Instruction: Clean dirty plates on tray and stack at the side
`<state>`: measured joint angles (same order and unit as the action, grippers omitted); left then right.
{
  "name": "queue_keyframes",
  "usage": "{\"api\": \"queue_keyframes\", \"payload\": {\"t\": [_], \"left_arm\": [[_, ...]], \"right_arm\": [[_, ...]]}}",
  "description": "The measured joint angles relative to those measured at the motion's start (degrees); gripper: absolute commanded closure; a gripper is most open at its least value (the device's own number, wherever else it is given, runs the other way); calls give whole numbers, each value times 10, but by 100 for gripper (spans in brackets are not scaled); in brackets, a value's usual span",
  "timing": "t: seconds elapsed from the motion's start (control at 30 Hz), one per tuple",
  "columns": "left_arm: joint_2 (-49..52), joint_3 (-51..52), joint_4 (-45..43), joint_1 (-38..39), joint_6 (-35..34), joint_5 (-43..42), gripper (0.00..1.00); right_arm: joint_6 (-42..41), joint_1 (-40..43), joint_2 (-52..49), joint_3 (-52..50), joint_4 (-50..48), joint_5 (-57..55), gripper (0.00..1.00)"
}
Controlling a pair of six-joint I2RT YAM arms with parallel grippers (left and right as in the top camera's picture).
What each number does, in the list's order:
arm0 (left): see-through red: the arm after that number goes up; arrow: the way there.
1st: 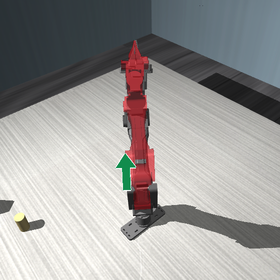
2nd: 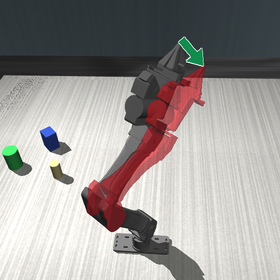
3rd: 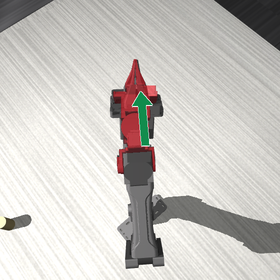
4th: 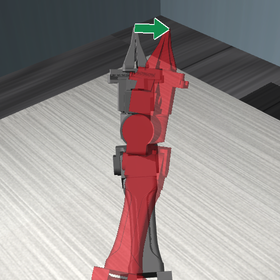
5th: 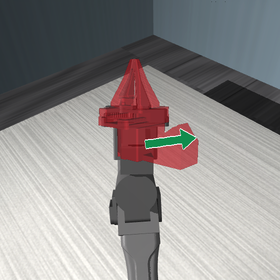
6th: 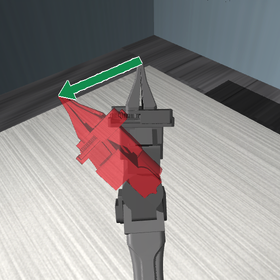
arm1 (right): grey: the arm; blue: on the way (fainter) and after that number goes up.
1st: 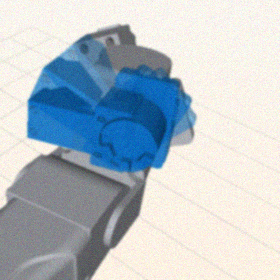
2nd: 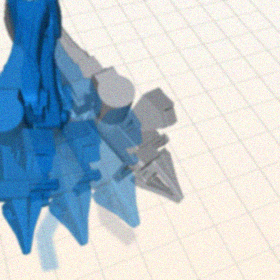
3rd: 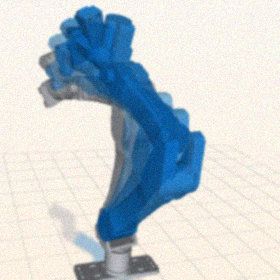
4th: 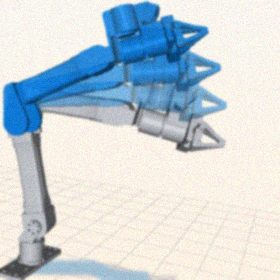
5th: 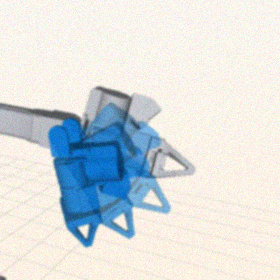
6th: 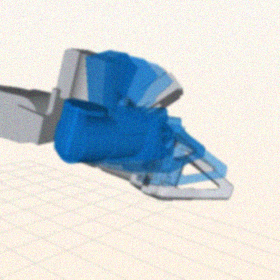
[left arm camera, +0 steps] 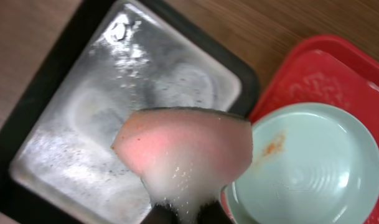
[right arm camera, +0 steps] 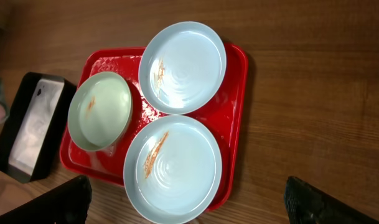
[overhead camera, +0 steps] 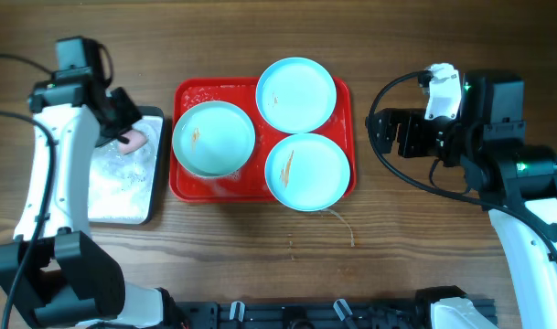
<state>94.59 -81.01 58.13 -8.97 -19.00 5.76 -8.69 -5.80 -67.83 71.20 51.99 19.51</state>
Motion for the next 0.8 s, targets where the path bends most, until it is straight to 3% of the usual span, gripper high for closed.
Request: {"api": "queue_keyframes", "payload": {"t": [0.17, 0.3, 0.57, 0.8], "left_arm": [[0, 0, -12, 63, 22, -11, 96], [0, 0, -14, 62, 24, -27, 96], [0, 0, -34, 91, 24, -57, 96], [0, 0, -42, 122, 24, -57, 96]], "right_arm": [[-26, 0, -1, 0, -56, 36, 1], [-88, -43, -30, 3, -159, 78, 16], [-253, -221, -244, 5, -337, 74, 33], [-323, -252, -351, 5, -389, 41, 49]]}}
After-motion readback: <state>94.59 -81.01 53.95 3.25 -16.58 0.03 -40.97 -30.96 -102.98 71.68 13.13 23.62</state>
